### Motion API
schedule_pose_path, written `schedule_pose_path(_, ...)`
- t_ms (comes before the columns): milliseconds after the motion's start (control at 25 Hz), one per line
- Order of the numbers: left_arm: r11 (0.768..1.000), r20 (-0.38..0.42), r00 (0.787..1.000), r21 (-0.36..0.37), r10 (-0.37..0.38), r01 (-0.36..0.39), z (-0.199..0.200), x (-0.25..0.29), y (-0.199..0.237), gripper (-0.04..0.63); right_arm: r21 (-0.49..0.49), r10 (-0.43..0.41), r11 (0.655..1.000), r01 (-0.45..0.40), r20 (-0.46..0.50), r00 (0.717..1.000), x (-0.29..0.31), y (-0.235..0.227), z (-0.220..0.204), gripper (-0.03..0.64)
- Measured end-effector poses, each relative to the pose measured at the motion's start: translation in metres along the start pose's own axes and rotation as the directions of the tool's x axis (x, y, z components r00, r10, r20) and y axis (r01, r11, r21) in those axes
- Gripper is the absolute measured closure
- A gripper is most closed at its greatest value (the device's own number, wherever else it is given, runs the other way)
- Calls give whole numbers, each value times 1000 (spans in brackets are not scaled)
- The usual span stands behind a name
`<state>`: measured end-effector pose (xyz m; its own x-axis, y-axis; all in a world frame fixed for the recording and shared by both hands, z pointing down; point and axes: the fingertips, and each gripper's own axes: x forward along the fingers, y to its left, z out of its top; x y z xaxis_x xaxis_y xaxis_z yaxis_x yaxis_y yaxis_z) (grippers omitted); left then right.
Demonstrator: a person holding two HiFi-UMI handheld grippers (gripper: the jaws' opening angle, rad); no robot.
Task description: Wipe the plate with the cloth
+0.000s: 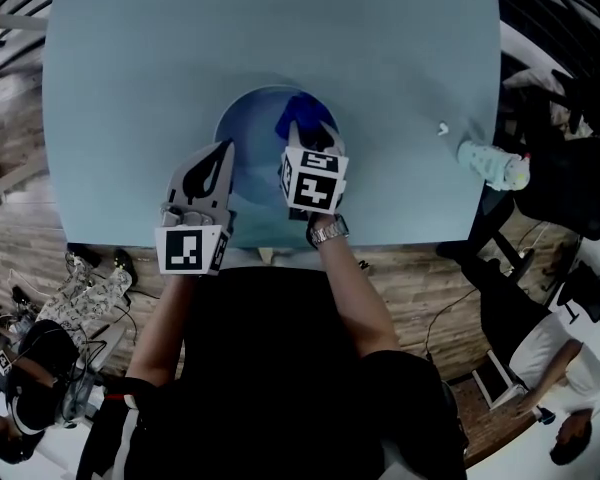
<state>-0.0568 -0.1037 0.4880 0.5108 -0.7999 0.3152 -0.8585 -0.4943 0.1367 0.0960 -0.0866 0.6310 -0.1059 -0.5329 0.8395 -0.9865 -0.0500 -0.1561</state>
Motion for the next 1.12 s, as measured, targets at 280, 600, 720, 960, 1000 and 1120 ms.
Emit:
schedule_pose_path(280,1000,6,1000,0,8,-8,2,-4,2,595,-11,35,999,-34,24,999,-10,11,7,497)
schedule_pose_path(600,999,10,999,-2,35,-35,5,-10,9,595,-67,116,991,-114,32,993,-9,46,10,497)
schedule_pose_path(720,999,11,999,-6,54,-53,3,-14,13,595,-90,139,987,-136,27,990,-7,57,9,497)
schedule_pose_path(960,997,10,997,-10,82,-82,2,-21,24,595,-121,181,976,-179,5,984,-3,82,5,497)
schedule_pose_path(1000,996,9,996,-11,87,-87,2,-22,26,595,-127,187,974,-185,4,982,-1,86,5,497)
schedule_pose_path(1120,994,4,994,-16,107,-107,3,-25,32,595,-137,209,969,-208,-6,978,1,98,4,497)
